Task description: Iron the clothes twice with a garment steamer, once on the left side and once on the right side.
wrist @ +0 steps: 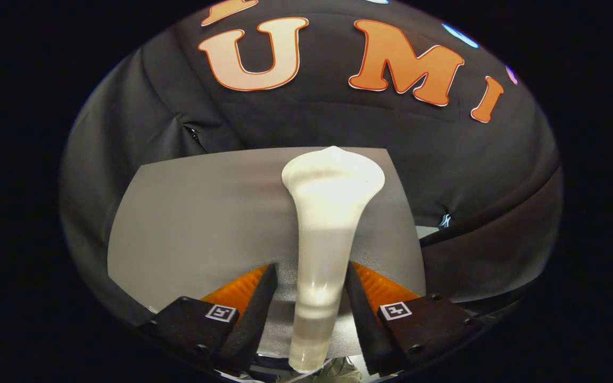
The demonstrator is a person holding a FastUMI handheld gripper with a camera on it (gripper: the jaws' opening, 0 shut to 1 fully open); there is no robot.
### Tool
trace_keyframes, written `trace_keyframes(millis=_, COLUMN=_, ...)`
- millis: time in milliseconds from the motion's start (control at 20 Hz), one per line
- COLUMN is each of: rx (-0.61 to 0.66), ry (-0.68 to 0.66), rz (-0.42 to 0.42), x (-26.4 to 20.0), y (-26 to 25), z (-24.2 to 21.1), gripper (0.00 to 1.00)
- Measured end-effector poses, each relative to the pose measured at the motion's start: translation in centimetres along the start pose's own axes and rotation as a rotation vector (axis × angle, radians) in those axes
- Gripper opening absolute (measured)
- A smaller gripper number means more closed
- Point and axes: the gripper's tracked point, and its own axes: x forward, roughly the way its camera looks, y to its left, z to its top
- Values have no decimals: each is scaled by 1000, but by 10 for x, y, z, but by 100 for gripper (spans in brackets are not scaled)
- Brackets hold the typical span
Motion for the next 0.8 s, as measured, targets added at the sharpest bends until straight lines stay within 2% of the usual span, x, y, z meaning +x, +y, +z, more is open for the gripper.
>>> trace_keyframes(millis=200, rx=6, ry=-6, rz=-13, x=0, y=0, z=2, gripper=79)
trace_keyframes(millis=500, rx=64, ry=1, rz=-19, x=1, y=-11, z=2, gripper=48)
trace_keyframes(millis=750, rx=47, ry=-26, rz=36, x=-3, y=-6, z=4, gripper=39)
trace_keyframes(millis=800, rx=40, ry=-43, rz=45, x=-5, y=-3, z=5, gripper=35)
